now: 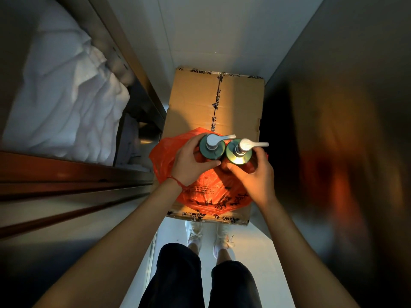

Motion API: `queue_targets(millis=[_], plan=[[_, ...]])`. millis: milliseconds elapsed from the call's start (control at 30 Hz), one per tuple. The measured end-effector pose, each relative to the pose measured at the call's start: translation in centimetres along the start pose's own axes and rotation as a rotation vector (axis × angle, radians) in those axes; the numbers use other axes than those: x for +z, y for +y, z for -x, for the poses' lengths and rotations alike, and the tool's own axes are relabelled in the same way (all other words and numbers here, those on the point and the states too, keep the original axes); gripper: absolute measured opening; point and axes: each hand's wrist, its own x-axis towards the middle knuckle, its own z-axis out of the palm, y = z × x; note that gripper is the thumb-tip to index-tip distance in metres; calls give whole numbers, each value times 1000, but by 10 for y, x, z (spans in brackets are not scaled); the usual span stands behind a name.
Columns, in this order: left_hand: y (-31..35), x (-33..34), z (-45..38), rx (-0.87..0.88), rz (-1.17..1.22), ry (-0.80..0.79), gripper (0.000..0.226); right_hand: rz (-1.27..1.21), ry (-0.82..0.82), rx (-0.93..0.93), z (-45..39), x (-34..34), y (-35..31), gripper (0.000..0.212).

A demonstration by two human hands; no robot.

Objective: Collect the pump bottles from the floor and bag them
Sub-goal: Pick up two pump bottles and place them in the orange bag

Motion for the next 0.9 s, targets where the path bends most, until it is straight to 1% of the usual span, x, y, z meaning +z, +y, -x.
queue_targets(millis=[133, 500, 767, 833, 900], plan=[[4, -1, 2, -25, 51, 20, 69, -17, 17, 23, 3, -1, -4, 59], [10, -6, 13, -56, 46, 65, 65, -48, 9, 91, 11, -6, -17, 58], [13, -10, 21, -84, 32, 85, 60, -41, 35, 96, 20, -7, -25, 63], [14, -11, 26, -106, 11, 101, 57, -26, 42, 86, 25, -9, -26, 61], [16, -13, 35, -84, -80, 118, 54, 3, 42, 81, 31, -11, -27, 58]])
